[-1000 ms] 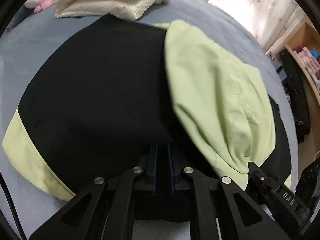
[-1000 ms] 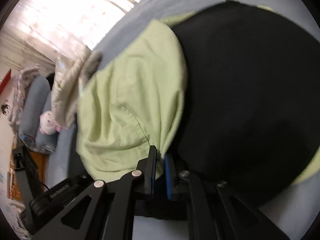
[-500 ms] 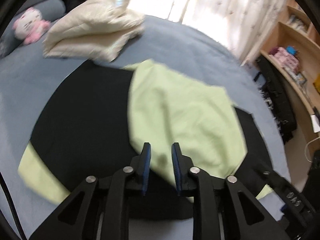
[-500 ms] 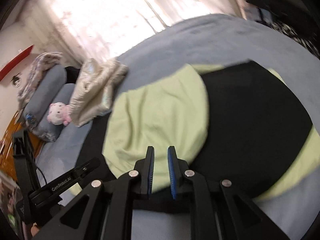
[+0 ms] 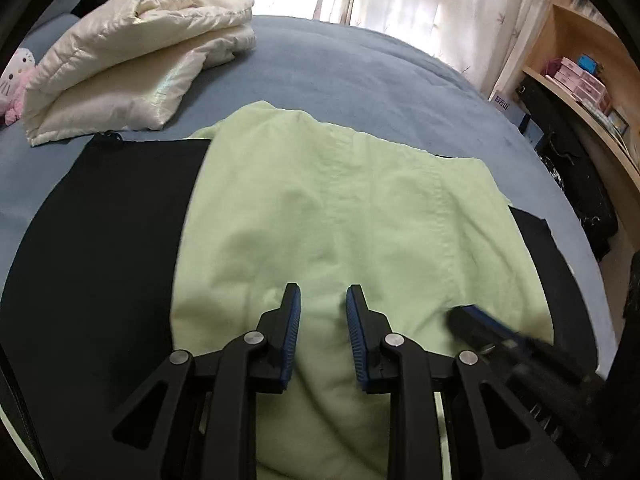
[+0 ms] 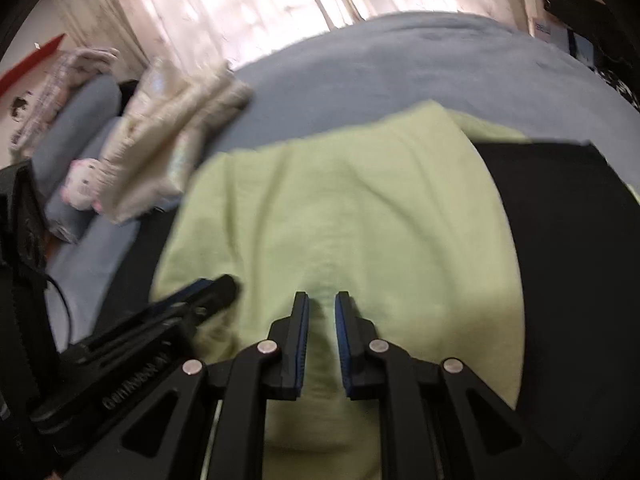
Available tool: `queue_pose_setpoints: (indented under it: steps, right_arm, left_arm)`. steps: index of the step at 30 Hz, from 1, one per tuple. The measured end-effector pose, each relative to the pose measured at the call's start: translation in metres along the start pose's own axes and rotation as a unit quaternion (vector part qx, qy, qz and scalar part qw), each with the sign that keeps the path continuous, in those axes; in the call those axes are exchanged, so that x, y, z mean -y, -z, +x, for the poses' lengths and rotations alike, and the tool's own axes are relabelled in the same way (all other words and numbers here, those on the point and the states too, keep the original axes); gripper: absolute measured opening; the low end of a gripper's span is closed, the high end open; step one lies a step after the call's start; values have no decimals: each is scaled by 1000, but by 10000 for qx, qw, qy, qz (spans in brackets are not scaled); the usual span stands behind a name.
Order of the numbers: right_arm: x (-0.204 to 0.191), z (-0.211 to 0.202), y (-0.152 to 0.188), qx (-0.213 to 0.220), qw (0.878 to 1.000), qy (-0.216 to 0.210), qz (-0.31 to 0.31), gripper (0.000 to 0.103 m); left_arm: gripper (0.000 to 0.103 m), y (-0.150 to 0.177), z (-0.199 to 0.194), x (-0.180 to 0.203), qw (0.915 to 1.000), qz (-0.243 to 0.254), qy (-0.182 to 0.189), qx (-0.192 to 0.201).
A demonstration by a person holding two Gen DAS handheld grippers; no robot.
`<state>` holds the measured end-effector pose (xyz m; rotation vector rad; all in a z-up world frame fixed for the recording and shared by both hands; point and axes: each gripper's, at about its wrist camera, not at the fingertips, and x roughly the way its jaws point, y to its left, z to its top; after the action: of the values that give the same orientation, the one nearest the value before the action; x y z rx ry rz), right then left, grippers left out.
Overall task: Fold large clothes
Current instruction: 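Press both tools onto the green hood and smooth it flat, then lift both tools off and move them to the jacket's black edge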
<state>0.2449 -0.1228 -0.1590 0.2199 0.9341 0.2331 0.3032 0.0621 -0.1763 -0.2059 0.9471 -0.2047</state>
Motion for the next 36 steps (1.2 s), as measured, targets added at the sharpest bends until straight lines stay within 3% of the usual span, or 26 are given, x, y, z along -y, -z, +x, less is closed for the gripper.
queue_pose_setpoints:
  steps: [2,5,8,12,20,26,30,36]
  right_arm:
    - [10,-11,5,166,9995,258,-67,2]
    - [28,-29,16,400,9978,524,82,0]
    - [39,-36,26,377,9982,304,343,0]
    - [35,-36,26,308,9984,369,311,3]
    - [25,-38,26,272,9975,534,362,5]
    - [14,-61,29,335,9974,387,515,13]
    - [-1,-85,38,415,9978,269,439,13]
    - [-24,-119,58,505,9984,172,168,13]
  left_arm:
    - [22,6,-6,-4,9999,98,-72,77]
    - [22,21,-16,-14,9992,130,-272,248]
    - [22,29,-24,-26,9994,-20,-27,350]
    - [22,26,-22,-36,9993,-192,114,308]
    - [24,28,-28,-28,9994,-184,-73,283]
    - [31,38,-59,-20,9992,-216,-233,229]
    - [47,50,-87,-24,9989,-432,-97,162]
    - [48,73,-126,-22,9992,-375,-42,164]
